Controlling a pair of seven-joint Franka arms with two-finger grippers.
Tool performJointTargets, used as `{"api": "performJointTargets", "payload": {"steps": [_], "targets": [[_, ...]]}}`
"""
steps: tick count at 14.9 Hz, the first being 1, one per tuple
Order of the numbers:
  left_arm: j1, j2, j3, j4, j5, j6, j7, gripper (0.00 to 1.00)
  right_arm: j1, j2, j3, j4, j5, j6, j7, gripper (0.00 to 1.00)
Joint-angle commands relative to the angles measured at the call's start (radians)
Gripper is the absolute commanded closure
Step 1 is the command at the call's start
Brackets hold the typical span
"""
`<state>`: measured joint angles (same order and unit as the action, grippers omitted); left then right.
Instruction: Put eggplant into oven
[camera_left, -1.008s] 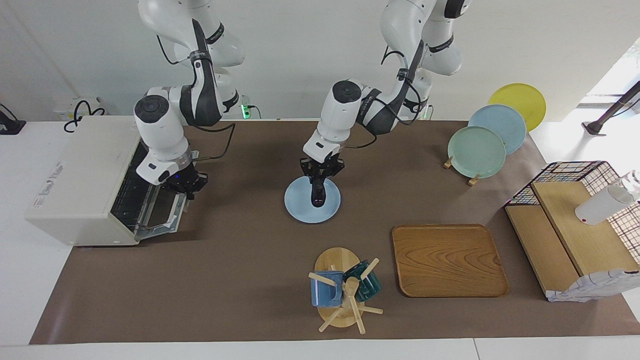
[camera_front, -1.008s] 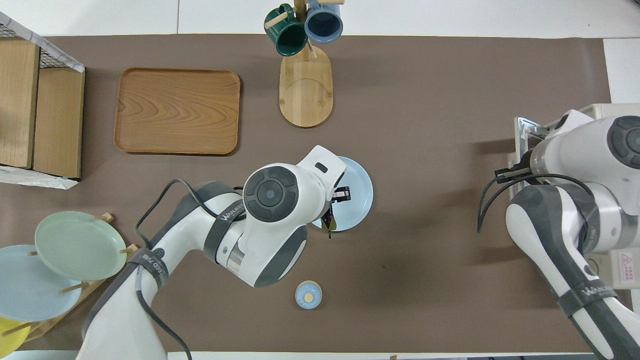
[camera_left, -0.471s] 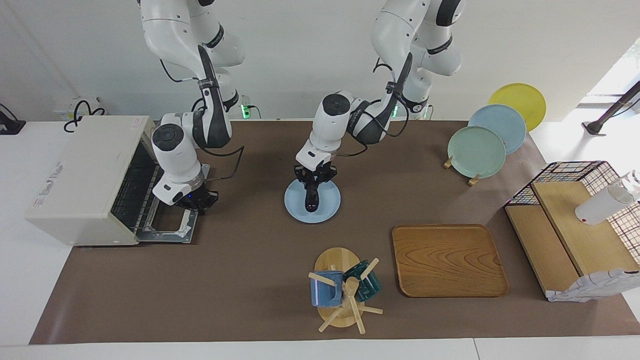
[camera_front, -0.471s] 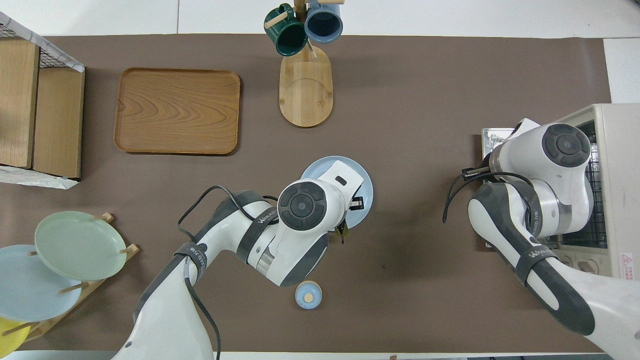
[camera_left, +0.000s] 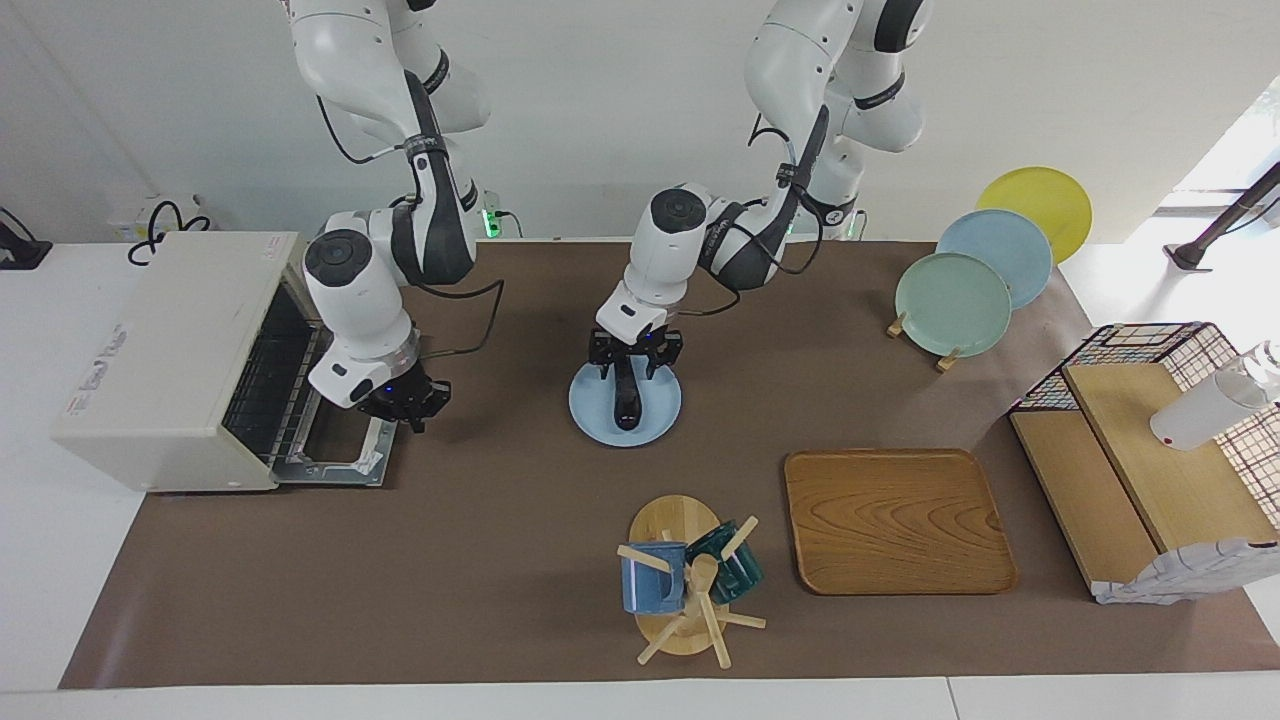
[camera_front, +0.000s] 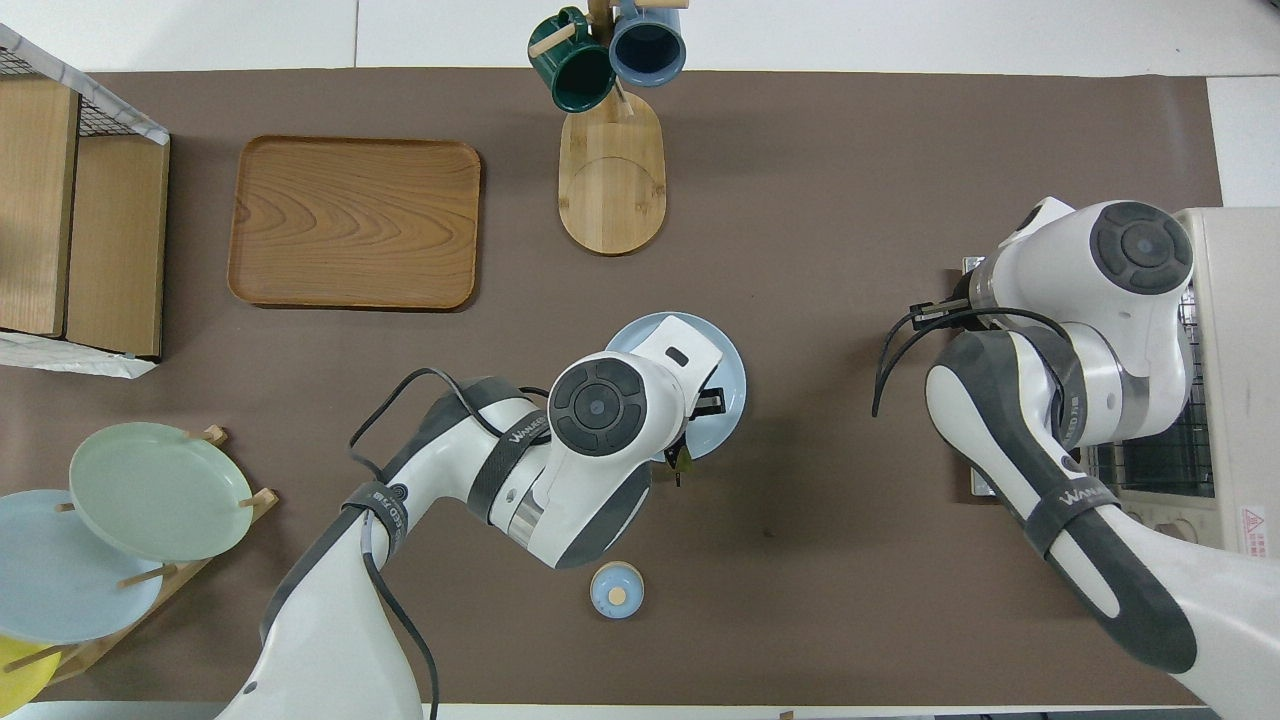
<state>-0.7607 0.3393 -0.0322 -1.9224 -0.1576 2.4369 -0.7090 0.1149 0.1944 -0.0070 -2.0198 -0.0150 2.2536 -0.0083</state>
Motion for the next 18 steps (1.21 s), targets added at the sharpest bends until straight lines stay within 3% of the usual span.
{"api": "performJointTargets", "payload": {"steps": [1,2,3,5,6,7,11,15,18], "targets": [[0.043,-0.055,0.006,0.002,-0.003,-0.082,0.048,0.00,0.011,-0.036,-0.001,0.006,0.055,-0.070,0.022,0.87],[0.075,-0.075,0.006,0.019,-0.003,-0.138,0.072,0.00,0.026,-0.039,0.002,0.019,0.056,-0.094,0.030,0.81],[0.124,-0.101,0.006,0.040,-0.003,-0.212,0.097,0.00,0.031,-0.038,0.002,0.033,0.056,-0.113,0.027,0.60],[0.216,-0.144,0.006,0.086,-0.003,-0.332,0.163,0.00,0.046,-0.035,0.013,0.052,0.058,-0.135,0.027,0.54],[0.250,-0.157,0.006,0.104,0.000,-0.378,0.196,0.00,0.069,-0.033,0.033,0.055,0.060,-0.135,0.034,0.47],[0.285,-0.166,0.006,0.130,0.013,-0.422,0.230,0.00,0.098,-0.032,0.038,0.059,0.061,-0.126,0.065,0.29],[0.392,-0.178,0.006,0.203,0.066,-0.498,0.281,0.00,0.323,0.045,0.038,0.200,0.046,-0.144,0.331,0.00],[0.497,-0.232,0.006,0.212,0.109,-0.562,0.415,0.00,0.524,0.310,0.038,0.510,-0.058,-0.181,0.589,0.00],[0.578,-0.284,0.006,0.207,0.109,-0.631,0.554,0.00,0.559,0.353,0.039,0.504,-0.097,-0.100,0.642,0.00]]}}
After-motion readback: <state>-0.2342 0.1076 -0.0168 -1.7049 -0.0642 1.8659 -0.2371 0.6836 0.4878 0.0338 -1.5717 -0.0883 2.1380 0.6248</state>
